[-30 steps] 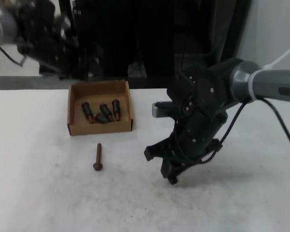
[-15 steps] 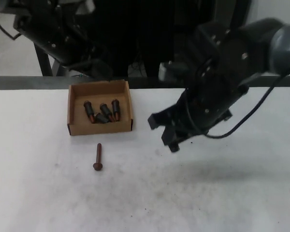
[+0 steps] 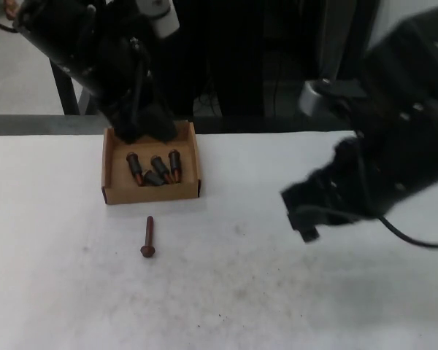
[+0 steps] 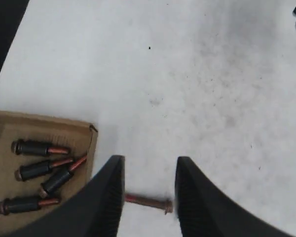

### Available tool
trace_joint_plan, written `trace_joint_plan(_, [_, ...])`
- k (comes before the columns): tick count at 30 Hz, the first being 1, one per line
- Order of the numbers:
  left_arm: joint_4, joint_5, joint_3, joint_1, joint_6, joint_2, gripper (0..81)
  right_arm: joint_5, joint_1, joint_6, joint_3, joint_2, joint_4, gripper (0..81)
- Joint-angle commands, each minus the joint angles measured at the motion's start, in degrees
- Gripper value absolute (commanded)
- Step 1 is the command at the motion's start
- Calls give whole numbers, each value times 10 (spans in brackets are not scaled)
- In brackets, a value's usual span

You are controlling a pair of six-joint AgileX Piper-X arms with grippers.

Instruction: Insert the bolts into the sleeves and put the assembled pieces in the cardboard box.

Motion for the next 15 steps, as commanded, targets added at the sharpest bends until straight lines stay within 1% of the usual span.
trace_joint_plan(1, [27,0,6,-11,209,-4,328,-13,0,13,73,-101,-56,3])
trace_joint_plan(4, [21,-1,23,-21,327,-4,328,-13,0,13,120,-167,-90,3])
trace_joint_plan(7, [-10,-16,56,-31,436,-4,328,-20,0,23,154,-217,-124,3])
trace_joint_plan(10, [-79,-80,105,-44,501,-4,328,-29,1,36,177,-253,-159,3])
trace_joint_plan(15, [-173,-157,169,-56,625,-1,328,-39,10,39,197,-273,-171,3])
